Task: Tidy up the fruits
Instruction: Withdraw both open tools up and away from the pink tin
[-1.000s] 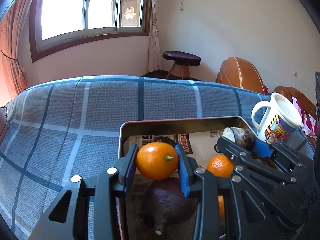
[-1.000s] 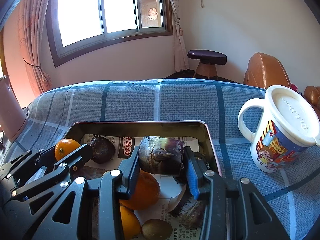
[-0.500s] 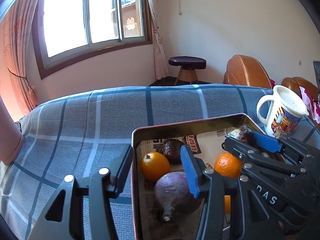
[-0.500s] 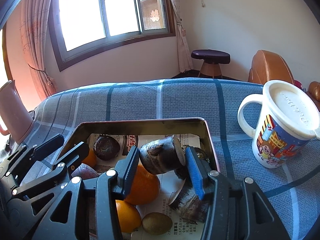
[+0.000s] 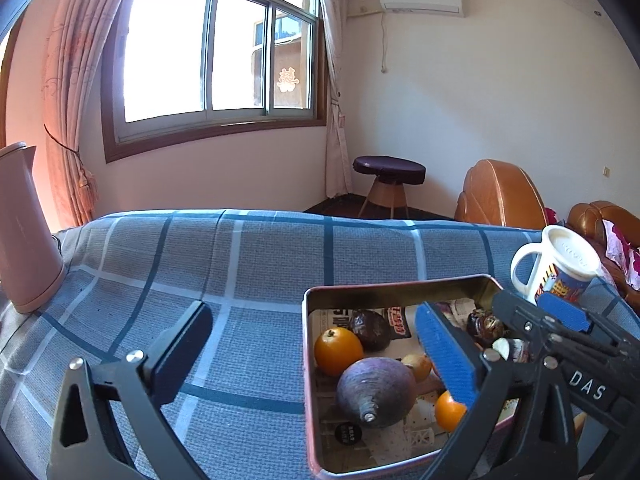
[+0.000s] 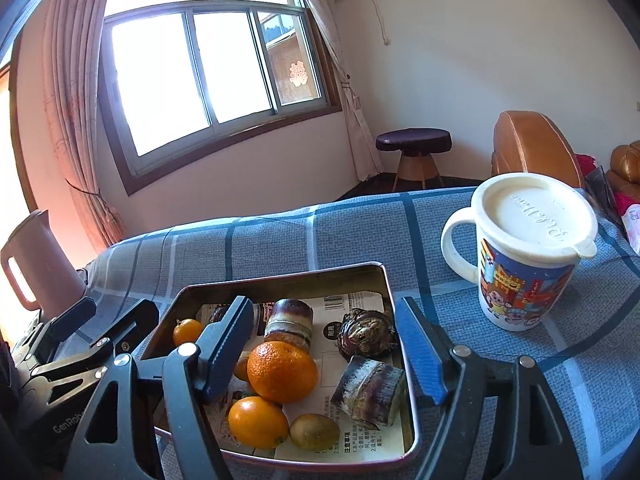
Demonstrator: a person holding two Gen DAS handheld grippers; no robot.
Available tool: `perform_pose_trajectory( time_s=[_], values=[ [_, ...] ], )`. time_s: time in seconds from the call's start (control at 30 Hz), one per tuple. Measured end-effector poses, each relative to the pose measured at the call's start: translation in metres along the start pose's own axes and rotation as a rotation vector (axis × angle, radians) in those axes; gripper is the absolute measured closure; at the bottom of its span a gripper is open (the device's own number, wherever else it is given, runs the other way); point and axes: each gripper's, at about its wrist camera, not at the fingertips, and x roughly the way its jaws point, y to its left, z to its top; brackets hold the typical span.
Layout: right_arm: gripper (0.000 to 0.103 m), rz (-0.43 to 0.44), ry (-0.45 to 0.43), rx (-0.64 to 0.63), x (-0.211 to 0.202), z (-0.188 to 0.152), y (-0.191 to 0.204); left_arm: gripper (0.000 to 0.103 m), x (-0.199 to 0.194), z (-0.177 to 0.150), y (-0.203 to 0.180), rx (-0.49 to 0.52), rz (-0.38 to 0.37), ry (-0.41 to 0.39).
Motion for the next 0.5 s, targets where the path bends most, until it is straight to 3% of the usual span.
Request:
perform_pose_trajectory(
  time_s=[0.33,0.5],
  values=[
    [0.02,-0.154,-0.127,-0.062,-0.03,-0.012,0.018,0.0,-0.015,-0.015,-0.008,0.092,0.031,-0.028],
    [0.02,-0.168,-0.163,-0.057,-0.042,-0.018,0.024,0.0,-0.03,-0.018,-0.002,0.074,0.036,-0.066]
  ],
)
